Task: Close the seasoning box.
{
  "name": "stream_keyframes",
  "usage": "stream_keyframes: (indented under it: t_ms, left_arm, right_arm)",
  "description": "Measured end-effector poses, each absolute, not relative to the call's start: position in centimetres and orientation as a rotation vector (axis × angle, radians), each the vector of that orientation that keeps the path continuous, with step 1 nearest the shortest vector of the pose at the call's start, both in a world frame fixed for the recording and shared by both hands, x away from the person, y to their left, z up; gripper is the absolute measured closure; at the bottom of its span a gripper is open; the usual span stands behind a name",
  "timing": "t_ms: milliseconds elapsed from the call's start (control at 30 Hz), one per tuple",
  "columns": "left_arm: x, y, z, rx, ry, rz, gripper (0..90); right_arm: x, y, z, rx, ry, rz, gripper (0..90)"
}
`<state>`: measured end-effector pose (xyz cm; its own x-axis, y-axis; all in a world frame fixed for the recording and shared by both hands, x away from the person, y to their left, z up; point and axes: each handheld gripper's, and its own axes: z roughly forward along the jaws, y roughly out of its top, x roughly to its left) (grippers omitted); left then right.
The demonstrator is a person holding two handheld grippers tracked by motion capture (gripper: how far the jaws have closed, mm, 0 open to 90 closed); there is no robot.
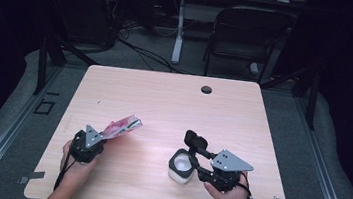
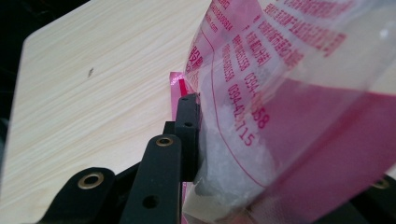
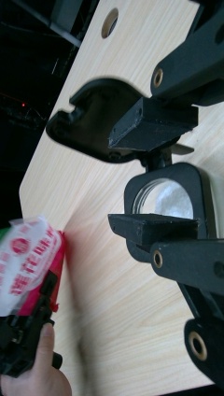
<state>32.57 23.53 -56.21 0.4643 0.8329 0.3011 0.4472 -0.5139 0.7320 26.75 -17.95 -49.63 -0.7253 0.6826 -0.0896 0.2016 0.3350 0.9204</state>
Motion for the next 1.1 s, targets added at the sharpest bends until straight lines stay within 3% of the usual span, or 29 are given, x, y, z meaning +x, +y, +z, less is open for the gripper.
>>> stream_keyframes:
  t_ms: [167,1100]
  left_arm:
    - [32.7,23.4,-56.8,2.213,1.031,0.959,75.3]
    - [32.8,23.8,-57.5,2.292,1.005,0.887,68.2]
  right_arm:
    - [26.9,-18.6,-49.6,0.81,2.123,1.374,56.6]
    - [27.0,-19.7,-49.7,0.857,2.101,1.387,56.6]
